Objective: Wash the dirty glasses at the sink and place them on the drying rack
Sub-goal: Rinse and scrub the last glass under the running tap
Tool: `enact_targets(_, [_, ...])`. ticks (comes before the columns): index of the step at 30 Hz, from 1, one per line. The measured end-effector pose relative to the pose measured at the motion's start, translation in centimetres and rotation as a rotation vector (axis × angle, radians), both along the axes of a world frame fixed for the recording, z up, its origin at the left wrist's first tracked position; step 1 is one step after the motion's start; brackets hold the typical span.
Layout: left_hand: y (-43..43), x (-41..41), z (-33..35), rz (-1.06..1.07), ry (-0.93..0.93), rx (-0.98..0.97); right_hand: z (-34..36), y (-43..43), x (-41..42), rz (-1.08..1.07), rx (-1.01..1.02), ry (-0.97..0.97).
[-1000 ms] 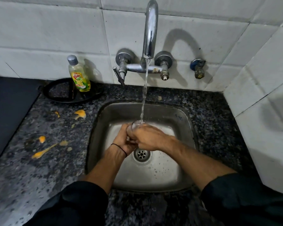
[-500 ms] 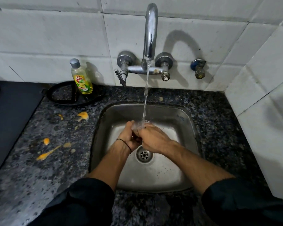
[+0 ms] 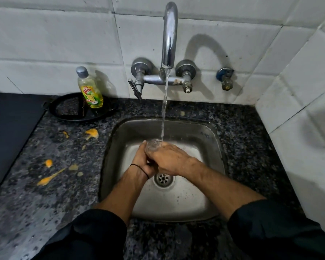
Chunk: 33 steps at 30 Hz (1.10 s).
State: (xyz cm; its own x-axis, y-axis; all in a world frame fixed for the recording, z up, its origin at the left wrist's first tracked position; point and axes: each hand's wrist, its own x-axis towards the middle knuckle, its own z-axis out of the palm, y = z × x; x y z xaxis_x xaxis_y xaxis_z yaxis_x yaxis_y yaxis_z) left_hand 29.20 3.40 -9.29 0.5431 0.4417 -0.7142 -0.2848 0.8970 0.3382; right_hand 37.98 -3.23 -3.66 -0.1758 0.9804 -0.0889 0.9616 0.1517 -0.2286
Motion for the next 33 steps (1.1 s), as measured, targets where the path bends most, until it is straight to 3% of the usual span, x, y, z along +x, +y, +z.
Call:
enact_targets(2, [-0.6, 0.1, 0.3, 0.005, 0.007, 0.014, 0.1, -0.1, -0.3, -0.056, -0.013, 0.025])
enact_targets(4, [-0.9, 0.2, 0.1, -0.003, -0.004, 0.052, 0.2, 0.2, -1.1, -0.258, -0.088, 0.226])
enact_targets(6, [-1.1, 0.3, 0.3, -0.012, -0.019, 0.094, 0.6, 0.9, -1.5, -0.613, -0.272, 0.691])
enact_targets(8, [-0.7, 0.1, 0.1, -0.018, -0.031, 0.157, 0.7, 1.5, -1.8, -0.900, -0.317, 1.214])
enact_targets(10, [-0.2, -0.1, 0.0, -0.094, -0.015, 0.216, 0.4, 1.6, -1.9, -0.984, -0.251, 1.379])
enact_targets(11, [0.0, -0.3, 0.3, -0.112, -0.015, 0.216, 0.2, 1.4, -2.0, -0.949, -0.201, 1.307])
enact_targets(12, [0.3, -0.5, 1.1, -0.117, 0.011, 0.207, -0.1, 1.0, -1.9, -0.841, -0.140, 1.094])
enact_targets(14, [1.0, -0.4, 1.8, -0.181, 0.103, 0.165, -1.0, -0.3, -1.0, -0.435, -0.040, 0.415])
enact_targets(15, [1.1, -0.3, 2.3, -0.221, 0.134, 0.132, -1.2, -0.9, -0.5, -0.280, -0.007, 0.180])
enact_targets(16, [1.0, -0.1, 2.9, -0.250, 0.159, 0.124, -1.0, -1.4, -0.3, -0.199, -0.011, 0.060])
enact_targets(18, [0.9, 0.3, 2.4, -0.273, 0.180, 0.194, -1.3, -1.3, -0.5, -0.214, -0.033, 0.046])
enact_targets(20, [0.6, 0.4, 2.2, -0.221, 0.135, 0.249, -1.8, -0.1, -1.3, -0.398, -0.054, 0.328])
enact_targets(23, [0.9, 0.2, 1.5, -0.106, 0.034, 0.300, -0.7, 0.9, -2.1, -0.787, -0.112, 1.236])
enact_targets(25, [1.5, 0.1, 1.3, -0.045, -0.019, 0.350, -0.5, 0.7, -1.9, -0.969, -0.040, 1.887])
enact_targets(26, [1.8, 0.0, 1.5, -0.020, -0.031, 0.389, -0.5, 0.7, -2.0, -1.066, 0.033, 2.116])
enact_targets(28, [1.4, 0.2, 2.3, 0.006, -0.066, 0.460, -0.5, 0.6, -2.2, -1.301, 0.172, 2.319])
enact_targets(31, [-0.5, 0.8, 4.5, -0.060, 0.037, 0.660, -0.4, 1.0, -2.7, -1.662, 0.279, 2.307])
enact_targets(33, [-2.0, 1.0, 5.9, -0.125, 0.117, 0.873, -0.2, 1.1, -2.8, -1.792, 0.342, 2.316])
